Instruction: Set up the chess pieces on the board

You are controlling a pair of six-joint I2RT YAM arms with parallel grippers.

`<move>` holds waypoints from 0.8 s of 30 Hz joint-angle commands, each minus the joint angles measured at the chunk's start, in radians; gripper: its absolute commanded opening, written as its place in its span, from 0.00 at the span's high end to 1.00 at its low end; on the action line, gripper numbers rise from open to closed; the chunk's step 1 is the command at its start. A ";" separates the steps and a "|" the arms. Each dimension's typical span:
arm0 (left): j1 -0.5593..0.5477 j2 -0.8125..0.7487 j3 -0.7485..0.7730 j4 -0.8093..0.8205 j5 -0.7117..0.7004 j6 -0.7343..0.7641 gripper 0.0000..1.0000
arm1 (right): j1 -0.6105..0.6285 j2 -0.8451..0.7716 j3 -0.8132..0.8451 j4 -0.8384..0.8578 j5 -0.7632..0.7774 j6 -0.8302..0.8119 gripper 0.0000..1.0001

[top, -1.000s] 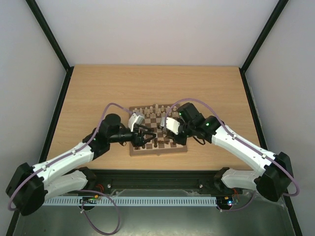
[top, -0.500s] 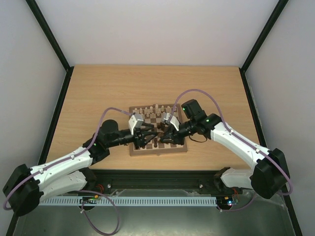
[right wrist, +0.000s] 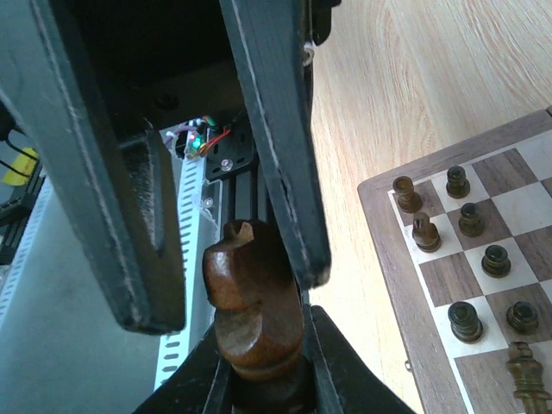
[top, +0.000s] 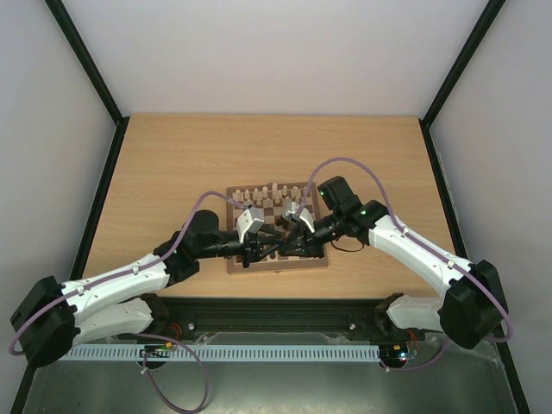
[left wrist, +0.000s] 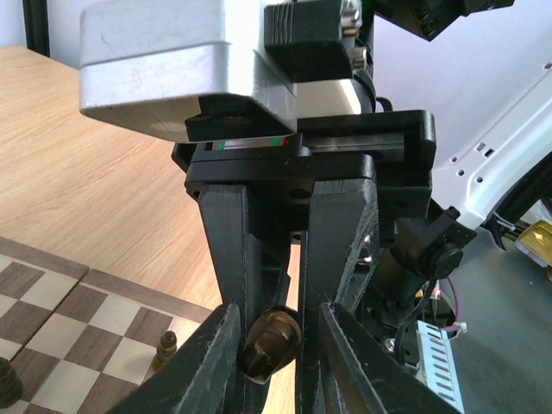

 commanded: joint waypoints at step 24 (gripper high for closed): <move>-0.018 -0.032 0.179 -0.316 -0.130 0.021 0.88 | -0.056 -0.084 -0.056 -0.006 0.052 -0.032 0.50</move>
